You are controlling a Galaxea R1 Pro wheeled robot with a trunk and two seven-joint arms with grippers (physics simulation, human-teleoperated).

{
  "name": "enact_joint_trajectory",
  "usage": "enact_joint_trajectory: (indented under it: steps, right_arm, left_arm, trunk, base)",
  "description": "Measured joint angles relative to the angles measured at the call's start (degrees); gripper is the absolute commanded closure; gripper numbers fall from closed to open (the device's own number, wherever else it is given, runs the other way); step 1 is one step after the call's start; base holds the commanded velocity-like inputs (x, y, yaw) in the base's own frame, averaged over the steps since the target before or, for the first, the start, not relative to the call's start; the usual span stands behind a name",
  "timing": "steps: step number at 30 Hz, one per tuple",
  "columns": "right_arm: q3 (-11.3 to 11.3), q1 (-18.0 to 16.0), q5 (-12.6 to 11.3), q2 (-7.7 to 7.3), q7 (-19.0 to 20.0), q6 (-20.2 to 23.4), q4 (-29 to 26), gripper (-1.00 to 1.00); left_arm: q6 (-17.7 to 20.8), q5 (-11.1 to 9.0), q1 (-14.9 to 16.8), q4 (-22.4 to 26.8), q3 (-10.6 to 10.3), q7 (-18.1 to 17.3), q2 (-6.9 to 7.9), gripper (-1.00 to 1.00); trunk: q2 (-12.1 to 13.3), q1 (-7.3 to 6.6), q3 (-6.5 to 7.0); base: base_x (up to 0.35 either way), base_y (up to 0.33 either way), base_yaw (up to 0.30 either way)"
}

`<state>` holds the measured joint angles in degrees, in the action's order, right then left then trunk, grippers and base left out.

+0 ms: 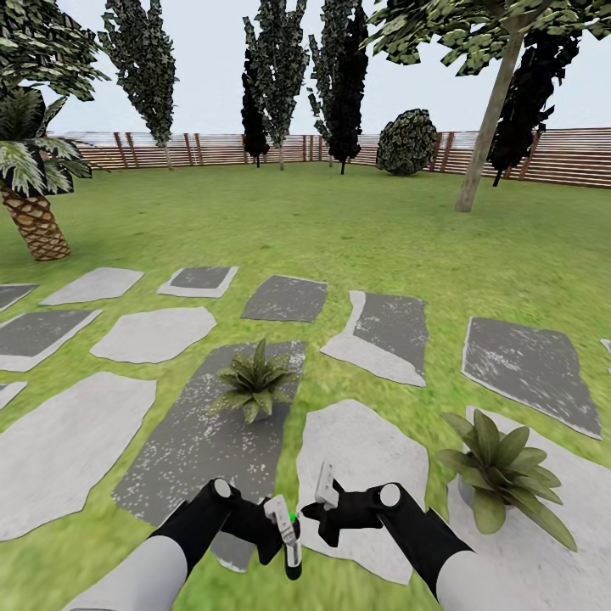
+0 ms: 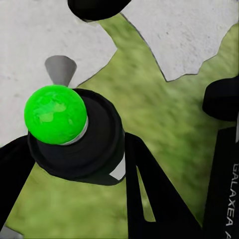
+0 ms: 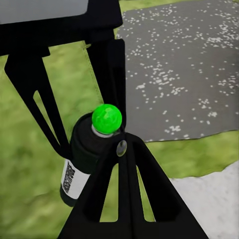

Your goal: Pick up the pesticide atomizer in the garden and spray insectifuge to fully cover both potted plants in the garden.

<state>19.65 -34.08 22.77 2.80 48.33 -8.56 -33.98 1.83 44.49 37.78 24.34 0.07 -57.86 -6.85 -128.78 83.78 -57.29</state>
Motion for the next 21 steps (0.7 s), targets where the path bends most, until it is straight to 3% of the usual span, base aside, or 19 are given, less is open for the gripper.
enact_joint_trajectory:
  steps: [21]
  right_arm:
    - [0.0, 0.0, 0.0, 0.00, 0.0, 0.0, 0.0, 1.00]
  left_arm:
    - [0.0, -0.5, -0.1, 0.0, 0.0, 0.1, -0.16, 1.00]
  trunk:
    - [0.0, 0.00, 0.00]
  base:
    - [0.000, 0.000, 0.000]
